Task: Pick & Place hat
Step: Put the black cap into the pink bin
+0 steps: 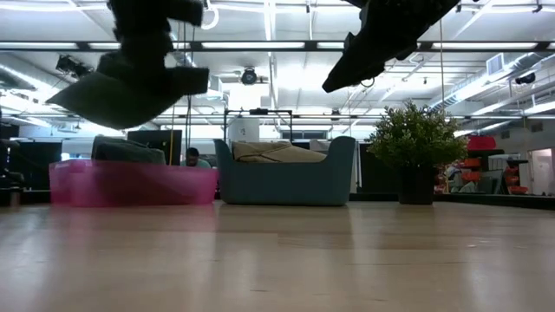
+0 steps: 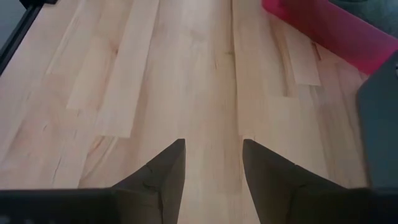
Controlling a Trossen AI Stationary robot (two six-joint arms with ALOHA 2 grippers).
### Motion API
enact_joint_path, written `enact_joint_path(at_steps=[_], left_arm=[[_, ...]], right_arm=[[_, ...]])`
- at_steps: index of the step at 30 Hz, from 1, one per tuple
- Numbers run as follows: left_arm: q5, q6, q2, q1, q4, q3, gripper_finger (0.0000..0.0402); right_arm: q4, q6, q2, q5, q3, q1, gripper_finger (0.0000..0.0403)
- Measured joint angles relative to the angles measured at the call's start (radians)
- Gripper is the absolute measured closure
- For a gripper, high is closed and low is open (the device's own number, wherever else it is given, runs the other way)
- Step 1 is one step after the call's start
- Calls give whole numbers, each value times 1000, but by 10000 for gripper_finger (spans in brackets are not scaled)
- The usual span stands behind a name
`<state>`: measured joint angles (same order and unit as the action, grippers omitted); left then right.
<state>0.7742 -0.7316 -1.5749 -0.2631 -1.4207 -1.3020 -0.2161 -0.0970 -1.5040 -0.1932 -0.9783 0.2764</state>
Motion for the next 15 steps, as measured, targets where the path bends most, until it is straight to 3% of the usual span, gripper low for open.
enact_joint_path(at_steps=[6,11,15], left_arm=[[-10,212,0,220,12,0,379],[-234,386,-1,357,27,0,380],[-266,415,-17,418,98,0,380]], right_arm=[[0,1,0,0,0,0,239],[-1,1,0,0,0,0,239],[-2,1,0,0,0,0,239]])
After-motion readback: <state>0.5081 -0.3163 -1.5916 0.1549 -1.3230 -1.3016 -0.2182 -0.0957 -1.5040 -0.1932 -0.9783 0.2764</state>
